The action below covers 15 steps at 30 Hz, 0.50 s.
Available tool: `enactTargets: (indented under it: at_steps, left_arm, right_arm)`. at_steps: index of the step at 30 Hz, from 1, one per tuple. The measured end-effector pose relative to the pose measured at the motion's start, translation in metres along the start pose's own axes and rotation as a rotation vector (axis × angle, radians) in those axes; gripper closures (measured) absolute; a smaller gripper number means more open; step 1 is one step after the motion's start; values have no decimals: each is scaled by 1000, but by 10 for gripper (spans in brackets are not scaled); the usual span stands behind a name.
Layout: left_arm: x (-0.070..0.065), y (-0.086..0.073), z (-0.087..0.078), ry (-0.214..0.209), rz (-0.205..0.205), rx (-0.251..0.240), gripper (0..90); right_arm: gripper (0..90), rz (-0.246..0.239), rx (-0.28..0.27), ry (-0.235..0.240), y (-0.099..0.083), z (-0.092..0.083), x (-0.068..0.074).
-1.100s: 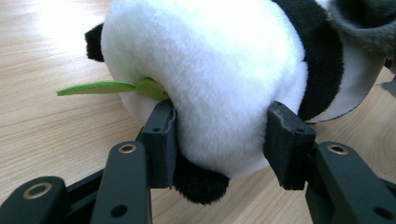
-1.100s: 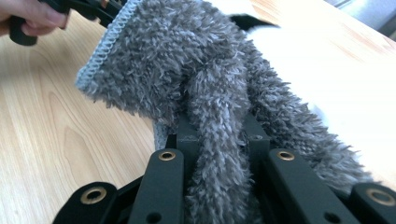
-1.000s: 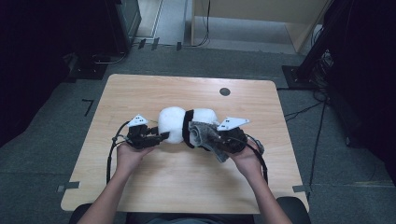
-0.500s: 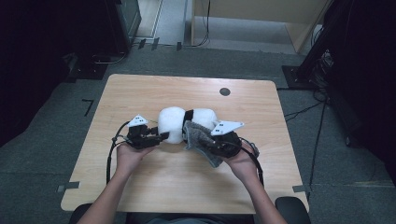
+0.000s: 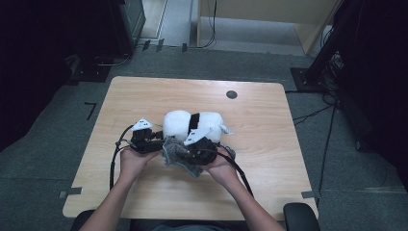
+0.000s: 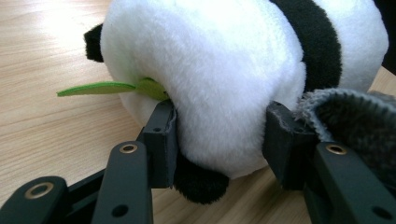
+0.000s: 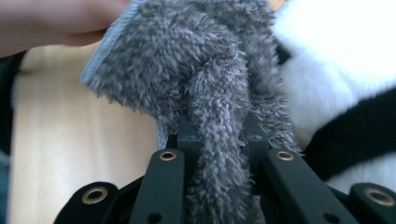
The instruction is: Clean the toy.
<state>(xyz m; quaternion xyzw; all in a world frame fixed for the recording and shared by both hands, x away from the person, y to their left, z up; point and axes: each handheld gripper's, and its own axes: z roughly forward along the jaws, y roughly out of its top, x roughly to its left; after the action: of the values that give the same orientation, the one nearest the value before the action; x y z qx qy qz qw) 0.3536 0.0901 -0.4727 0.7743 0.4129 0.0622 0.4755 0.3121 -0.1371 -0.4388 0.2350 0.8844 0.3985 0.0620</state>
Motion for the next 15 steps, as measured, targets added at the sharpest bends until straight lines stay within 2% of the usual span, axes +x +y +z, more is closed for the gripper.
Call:
enactTargets:
  at_steps: [4, 6, 12, 15]
  left_arm:
    - [0, 0, 0, 1, 0, 1, 511]
    - [0, -1, 0, 1, 0, 3, 514]
    - [0, -1, -1, -1, 5, 3, 514]
    - [0, -2, -1, -3, 7, 2, 515]
  right_arm:
    - [765, 23, 18, -33, 4, 14, -11]
    - [764, 34, 16, -33, 2, 17, -16]
    - [763, 44, 7, -47, -6, 9, -18]
    - [763, 65, 7, -51, -12, 1, -20]
